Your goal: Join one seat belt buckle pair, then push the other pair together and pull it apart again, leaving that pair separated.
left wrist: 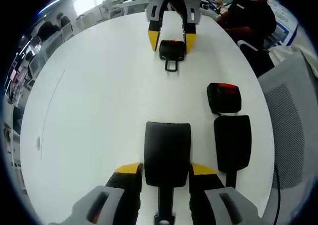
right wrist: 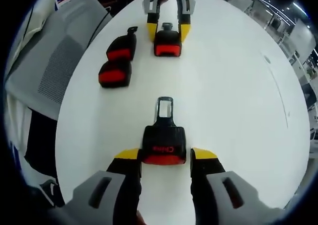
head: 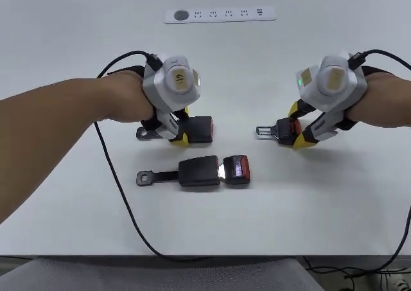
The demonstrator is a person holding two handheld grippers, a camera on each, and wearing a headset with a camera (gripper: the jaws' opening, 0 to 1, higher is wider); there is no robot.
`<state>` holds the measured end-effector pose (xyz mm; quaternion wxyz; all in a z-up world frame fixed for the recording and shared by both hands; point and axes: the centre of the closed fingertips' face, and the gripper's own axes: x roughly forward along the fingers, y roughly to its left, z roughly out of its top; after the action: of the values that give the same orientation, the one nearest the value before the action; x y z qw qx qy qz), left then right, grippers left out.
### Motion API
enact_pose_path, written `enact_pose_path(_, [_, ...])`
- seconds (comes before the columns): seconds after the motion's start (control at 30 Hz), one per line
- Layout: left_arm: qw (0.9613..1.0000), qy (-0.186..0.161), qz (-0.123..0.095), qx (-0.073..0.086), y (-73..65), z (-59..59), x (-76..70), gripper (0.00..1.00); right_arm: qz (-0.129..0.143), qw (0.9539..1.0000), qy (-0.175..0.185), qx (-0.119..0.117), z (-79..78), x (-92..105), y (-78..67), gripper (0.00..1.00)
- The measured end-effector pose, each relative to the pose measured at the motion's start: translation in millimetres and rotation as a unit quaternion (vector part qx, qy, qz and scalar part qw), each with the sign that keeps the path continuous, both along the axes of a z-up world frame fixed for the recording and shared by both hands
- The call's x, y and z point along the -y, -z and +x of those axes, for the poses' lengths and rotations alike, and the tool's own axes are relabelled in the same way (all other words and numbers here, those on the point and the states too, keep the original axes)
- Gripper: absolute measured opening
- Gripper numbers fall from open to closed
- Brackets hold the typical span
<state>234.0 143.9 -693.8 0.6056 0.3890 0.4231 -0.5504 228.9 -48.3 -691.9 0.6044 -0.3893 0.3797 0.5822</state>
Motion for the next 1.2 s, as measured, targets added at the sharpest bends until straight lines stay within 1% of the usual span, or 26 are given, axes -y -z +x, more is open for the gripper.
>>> enact_pose_path(0.03, [1.0,-0.001,0.0,0.004,-1.3,1.5,-1.0,0.43,0.01,0.9997,0.02,-0.01,-1.6,-1.6,-1.4,0.4])
enact_pose_path(0.07, [0.9999,-0.009,-0.011,0.005,-6.4,2.8,-0.2,0.43,0.014,0.9994,0.033,-0.002,3.6,-0.6,-3.1,0.43])
enact_pose_path(0.13, [0.9994,-0.021,-0.028,0.004,-16.8,2.0,1.8,0.44,0.025,0.9987,0.044,0.0,3.7,-1.9,-7.8,0.47])
enact_pose_path(0.27, [0.9984,-0.038,-0.041,0.013,-29.8,-3.1,-5.1,0.46,0.065,0.9943,0.084,-0.007,-0.5,-10.2,-22.6,0.5])
enact_pose_path(0.33, [0.9971,-0.052,-0.052,0.019,-34.7,-6.6,-11.9,0.48,0.074,0.9926,0.096,-0.004,-7.7,-13.7,-30.5,0.54])
enact_pose_path(0.37, [0.9945,-0.073,-0.067,0.034,-42.1,-5.0,-13.8,0.48,0.082,0.9914,0.102,-0.002,-12.0,-16.4,-34.8,0.57])
enact_pose_path(0.4, [0.9926,-0.086,-0.076,0.04,-46.9,-5.0,-15.7,0.49,0.088,0.9902,0.109,0.0,-12.1,-16.8,-34.5,0.59])
enact_pose_path(0.43, [0.99,-0.102,-0.089,0.042,-55.3,-8.9,-18.3,0.51,0.098,0.9878,0.121,0.003,-14.5,-18.7,-37.4,0.61])
enact_pose_path(0.47, [0.9883,-0.112,-0.093,0.043,-58.7,-11.3,-20.8,0.53,0.102,0.9869,0.125,0.004,-16.7,-19.5,-39.8,0.63])
enact_pose_path(0.5, [0.9877,-0.112,-0.097,0.05,-59.3,-14.2,-24.8,0.55,0.104,0.9862,0.129,0.006,-20.1,-20.4,-41.7,0.65])
enact_pose_path(0.53, [0.9874,-0.112,-0.098,0.053,-60.3,-15.6,-26.1,0.58,0.107,0.9857,0.13,0.007,-28.7,-23.7,-46.3,0.66])
enact_pose_path(0.57, [0.9846,-0.121,-0.1,0.078,-62.8,-13.2,-32.2,0.63,0.109,0.985,0.133,0.008,-33.1,-25.3,-48.3,0.67])
enact_pose_path(0.6, [0.9843,-0.121,-0.099,0.082,-63.8,-16.2,-35.4,0.66,0.113,0.9833,0.142,0.013,-34.1,-25.3,-48.3,0.69])
enact_pose_path(0.63, [0.9845,-0.123,-0.099,0.077,-64.7,-22.4,-38.3,0.66,0.113,0.9831,0.143,0.014,-37.7,-25.3,-48.6,0.71])
enact_pose_path(0.7, [0.9814,-0.135,-0.112,0.077,-70.4,-32.5,-41.5,0.68,0.115,0.9815,0.152,0.017,-42.4,-24.6,-50.0,0.75])
enact_pose_path(0.73, [0.979,-0.149,-0.116,0.078,-72.5,-37.6,-45.1,0.69,0.115,0.981,0.155,0.02,-48.3,-25.2,-53.5,0.77])
enact_pose_path(0.77, [0.9781,-0.153,-0.117,0.079,-73.0,-39.8,-48.4,0.7,0.117,0.9797,0.161,0.024,-51.2,-25.1,-55.7,0.8])
enact_pose_path(0.83, [0.9744,-0.173,-0.121,0.079,-73.9,-47.5,-57.2,0.74,0.12,0.9784,0.166,0.029,-52.1,-22.9,-56.6,0.84])
enact_pose_path(0.9, [0.9689,-0.198,-0.128,0.074,-76.3,-56.5,-66.9,0.8,0.128,0.976,0.173,0.035,-54.7,-21.5,-61.8,0.86])
enact_pose_path(0.93, [0.9641,-0.215,-0.138,0.071,-78.7,-60.5,-71.7,0.83,0.134,0.9744,0.176,0.039,-55.8,-21.4,-63.2,0.89])
enact_pose_path(0.97, [0.9601,-0.225,-0.147,0.075,-84.0,-61.8,-74.5,0.84,0.137,0.9733,0.18,0.037,-57.8,-20.7,-64.3,0.89])
enact_pose_path(1.0, [0.955,-0.241,-0.154,0.08,-87.3,-64.3,-81.1,0.86,0.14,0.972,0.185,0.037,-59.9,-20.4,-66.4,0.9])
enact_pose_path(1.07, [0.9479,-0.262,-0.163,0.08,-88.4,-69.5,-90.8,0.9,0.144,0.9696,0.194,0.04,-63.5,-16.5,-67.9,0.93])
enact_pose_path(1.13, [0.9439,-0.271,-0.172,0.076,-91.4,-80.5,-96.7,0.93,0.145,0.9677,0.202,0.043,-67.0,-11.4,-67.7,0.97])
enact_pose_path(1.17, [0.9392,-0.283,-0.181,0.072,-91.9,-85.6,-100.8,0.95,0.147,0.9653,0.211,0.046,-68.4,-8.3,-67.8,1.0])
enact_pose_path(1.2, [0.9339,-0.296,-0.189,0.067,-92.5,-88.6,-102.8,0.97,0.15,0.9657,0.208,0.045,-72.4,-7.6,-68.6,1.0])
